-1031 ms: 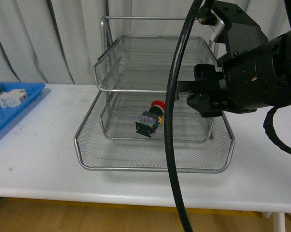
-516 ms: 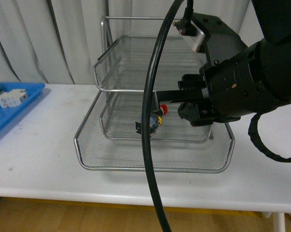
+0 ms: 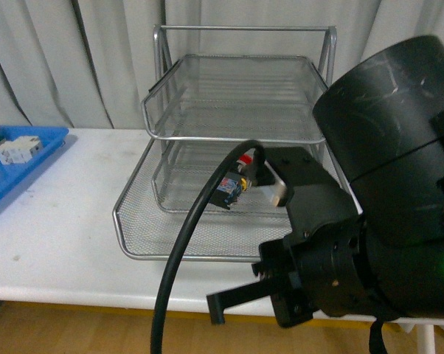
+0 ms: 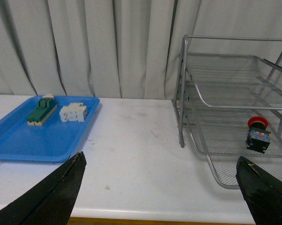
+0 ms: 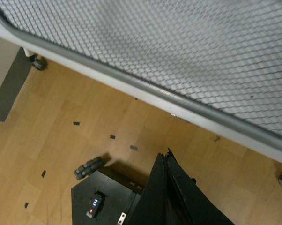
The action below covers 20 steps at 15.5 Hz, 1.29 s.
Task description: Place button on rack with both arms
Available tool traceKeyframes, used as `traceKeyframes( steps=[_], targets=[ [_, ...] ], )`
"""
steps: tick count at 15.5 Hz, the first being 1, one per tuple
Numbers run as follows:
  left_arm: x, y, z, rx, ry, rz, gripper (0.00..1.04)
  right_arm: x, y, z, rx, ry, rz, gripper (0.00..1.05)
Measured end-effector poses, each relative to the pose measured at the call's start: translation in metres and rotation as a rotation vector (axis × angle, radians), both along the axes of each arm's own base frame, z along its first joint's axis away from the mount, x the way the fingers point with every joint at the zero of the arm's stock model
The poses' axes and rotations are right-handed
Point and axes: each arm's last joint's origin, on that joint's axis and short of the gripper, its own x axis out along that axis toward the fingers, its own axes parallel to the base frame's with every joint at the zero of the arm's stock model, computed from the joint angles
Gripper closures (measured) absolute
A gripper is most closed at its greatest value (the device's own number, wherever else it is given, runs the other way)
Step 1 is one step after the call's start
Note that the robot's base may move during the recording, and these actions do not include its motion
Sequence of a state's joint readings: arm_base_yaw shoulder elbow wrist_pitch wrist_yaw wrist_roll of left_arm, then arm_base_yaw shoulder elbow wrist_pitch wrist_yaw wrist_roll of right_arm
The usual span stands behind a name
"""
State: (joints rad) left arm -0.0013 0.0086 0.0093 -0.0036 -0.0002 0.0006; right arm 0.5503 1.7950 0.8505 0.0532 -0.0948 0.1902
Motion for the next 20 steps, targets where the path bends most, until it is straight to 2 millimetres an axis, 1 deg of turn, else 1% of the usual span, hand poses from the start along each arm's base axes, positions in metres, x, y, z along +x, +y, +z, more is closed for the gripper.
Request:
traceKeyframes(
  steps=[2,4,5,6,7,10,11,13,15,18,20],
  targets=[
    [0.0,0.0,0.0,0.0,0.0,0.0,0.07,-0.004,0.006,-0.012,-0.008,0.018,0.016,1.03],
    [0.0,0.0,0.0,0.0,0.0,0.0,0.07,0.0,0.01,-0.022,-0.002,0.043,0.001,1.03],
    [0.0,0.0,0.0,0.0,0.0,0.0,0.07,0.006,0.014,-0.022,0.008,0.041,-0.009,1.03],
    [0.0,0.0,0.0,0.0,0.0,0.0,0.07,0.018,0.022,-0.016,0.03,0.011,-0.012,1.03],
    [0.0,0.0,0.0,0.0,0.0,0.0,0.07,0.03,0.026,-0.016,0.024,0.015,-0.022,1.03],
    [0.0,0.0,0.0,0.0,0.0,0.0,0.07,0.039,0.025,-0.024,-0.002,0.033,-0.039,1.03],
    [0.0,0.0,0.0,0.0,0.0,0.0,0.07,0.043,0.025,-0.023,-0.001,0.014,-0.042,1.03],
    [0.0,0.0,0.0,0.0,0.0,0.0,0.07,0.058,0.022,-0.013,0.011,-0.059,-0.068,1.03],
    [0.0,0.0,0.0,0.0,0.0,0.0,0.07,0.064,0.02,-0.008,0.016,-0.084,-0.071,1.03],
    [0.0,0.0,0.0,0.0,0.0,0.001,0.07,0.077,0.017,-0.015,0.009,-0.08,-0.079,1.03],
    [0.0,0.0,0.0,0.0,0.0,0.0,0.07,0.091,0.011,-0.017,0.007,-0.097,-0.089,1.03]
  ],
)
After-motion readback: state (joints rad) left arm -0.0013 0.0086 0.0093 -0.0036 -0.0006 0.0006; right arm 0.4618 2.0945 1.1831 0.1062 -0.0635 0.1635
